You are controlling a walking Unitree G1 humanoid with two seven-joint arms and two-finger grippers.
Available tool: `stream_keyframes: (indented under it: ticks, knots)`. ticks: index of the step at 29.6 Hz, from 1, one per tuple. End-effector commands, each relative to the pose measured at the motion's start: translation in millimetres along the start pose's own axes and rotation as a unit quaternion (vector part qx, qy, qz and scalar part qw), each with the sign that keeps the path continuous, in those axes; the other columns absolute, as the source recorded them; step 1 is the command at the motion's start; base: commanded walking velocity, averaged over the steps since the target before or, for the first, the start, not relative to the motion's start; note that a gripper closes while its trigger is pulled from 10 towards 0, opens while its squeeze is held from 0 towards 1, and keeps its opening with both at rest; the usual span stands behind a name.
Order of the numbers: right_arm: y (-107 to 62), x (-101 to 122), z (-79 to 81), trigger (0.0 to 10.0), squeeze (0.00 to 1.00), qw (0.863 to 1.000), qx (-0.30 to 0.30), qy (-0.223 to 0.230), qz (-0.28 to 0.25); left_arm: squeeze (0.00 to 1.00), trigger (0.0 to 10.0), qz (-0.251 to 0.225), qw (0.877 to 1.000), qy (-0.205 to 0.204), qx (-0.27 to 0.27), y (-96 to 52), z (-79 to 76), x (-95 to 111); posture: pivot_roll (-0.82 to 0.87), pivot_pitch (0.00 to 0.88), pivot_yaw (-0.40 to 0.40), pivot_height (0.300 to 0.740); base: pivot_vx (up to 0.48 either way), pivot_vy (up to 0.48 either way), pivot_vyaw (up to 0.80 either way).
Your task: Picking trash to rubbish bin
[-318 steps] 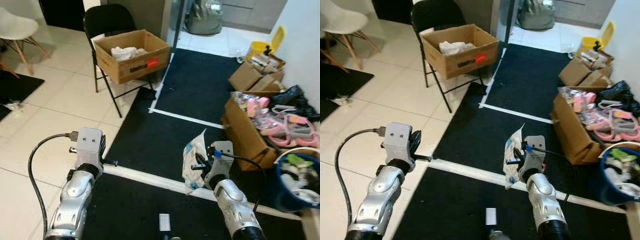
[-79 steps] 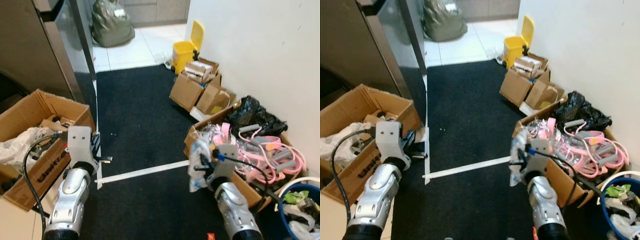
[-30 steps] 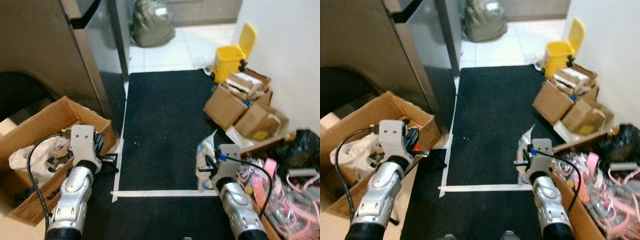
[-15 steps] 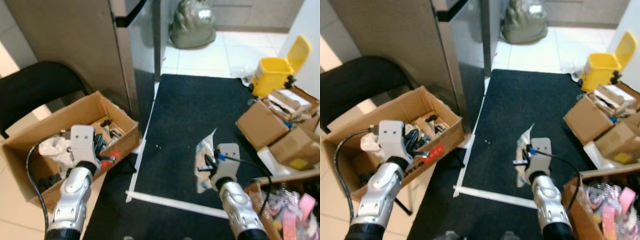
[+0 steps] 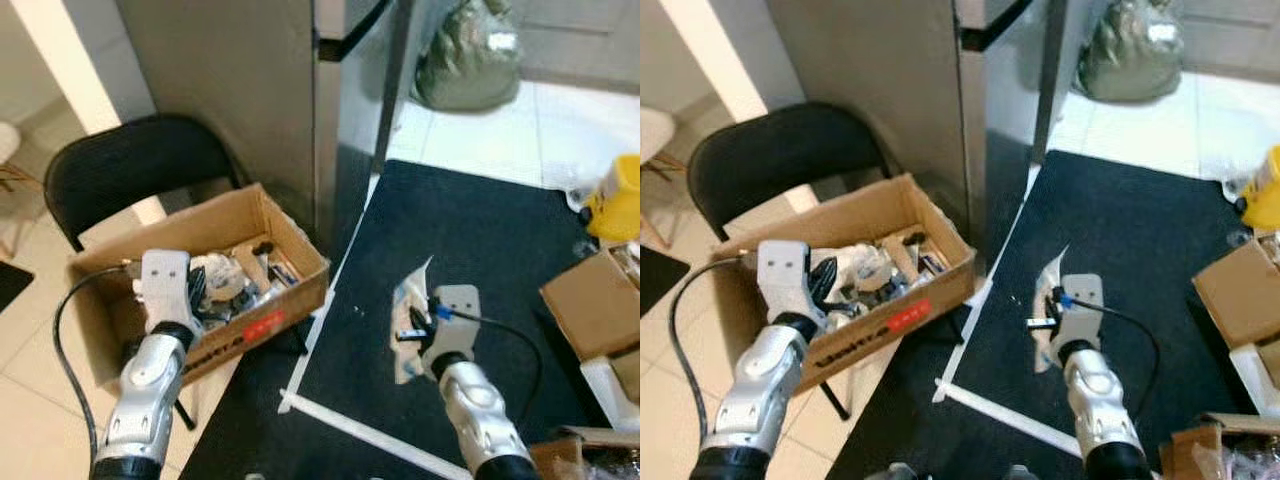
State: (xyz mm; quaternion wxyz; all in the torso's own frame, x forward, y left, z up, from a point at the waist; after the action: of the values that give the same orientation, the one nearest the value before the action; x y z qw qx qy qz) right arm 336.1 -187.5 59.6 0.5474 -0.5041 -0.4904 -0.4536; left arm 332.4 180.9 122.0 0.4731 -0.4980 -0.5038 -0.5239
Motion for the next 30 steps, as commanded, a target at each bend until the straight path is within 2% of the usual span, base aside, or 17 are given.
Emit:
stream_keyframes:
  ticks: [1,15,18,20,23,26,30]
  knots:
    - [-1.4,-8.1,10.3,10.0,0.0,1.0,0.014,0.005,0.011,0.0,10.0,0.012,1.0,0.004,0.009,-4.1,7.1,-6.5,0.05,0.134,0.035,0.74,0.259,0.0,0.68]
    - [3.4,0.3,15.5,10.0,0.0,1.0,0.022,0.009,-0.004,0.0,10.0,0.006,1.0,0.007,0.008,-3.2,8.9,-3.8,0.06,0.123,0.035,0.74,0.254,0.0,0.72]
    - [8.3,15.1,18.8,10.0,0.0,0.999,0.024,0.013,-0.03,0.0,10.0,0.005,1.0,0.008,0.009,-2.8,9.7,-2.2,0.06,0.126,0.036,0.74,0.254,0.0,0.68]
    - [12.2,26.9,19.4,10.0,0.0,0.998,0.021,0.035,-0.048,0.0,10.0,0.002,1.0,0.009,0.008,-1.6,9.4,0.4,0.06,0.128,0.036,0.74,0.251,0.0,0.0]
    - [14.7,36.0,21.4,10.0,0.0,0.997,0.025,0.042,-0.062,0.0,10.0,-0.001,1.0,0.009,0.007,-0.5,9.4,2.2,0.06,0.128,0.037,0.74,0.251,0.0,0.0]
    - [20.4,66.0,34.1,10.0,0.0,0.991,0.057,0.056,-0.112,0.0,10.0,-0.005,1.0,0.01,0.006,2.1,9.2,5.8,0.06,0.132,0.037,0.74,0.254,0.0,0.0]
    - [23.0,82.8,44.2,10.0,0.0,0.986,0.079,0.061,-0.137,0.0,10.0,-0.009,1.0,0.012,0.004,3.9,7.9,8.6,0.06,0.134,0.036,0.74,0.256,0.0,0.0]
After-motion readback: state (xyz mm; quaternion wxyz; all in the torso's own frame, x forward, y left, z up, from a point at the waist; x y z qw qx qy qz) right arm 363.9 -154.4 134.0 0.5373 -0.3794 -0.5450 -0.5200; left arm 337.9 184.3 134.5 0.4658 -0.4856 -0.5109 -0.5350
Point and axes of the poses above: a point about 5 cm out from each wrist's last joint towards the gripper, its own y axis pointing out of the wrist towards the gripper, its own x axis along the axis of the wrist's last joint, z = x × y, the point moved 3 cm from there along y, pointing out of the wrist towards the gripper, and after that the axes turned 1 degree about -y, right-handed, at the moved point
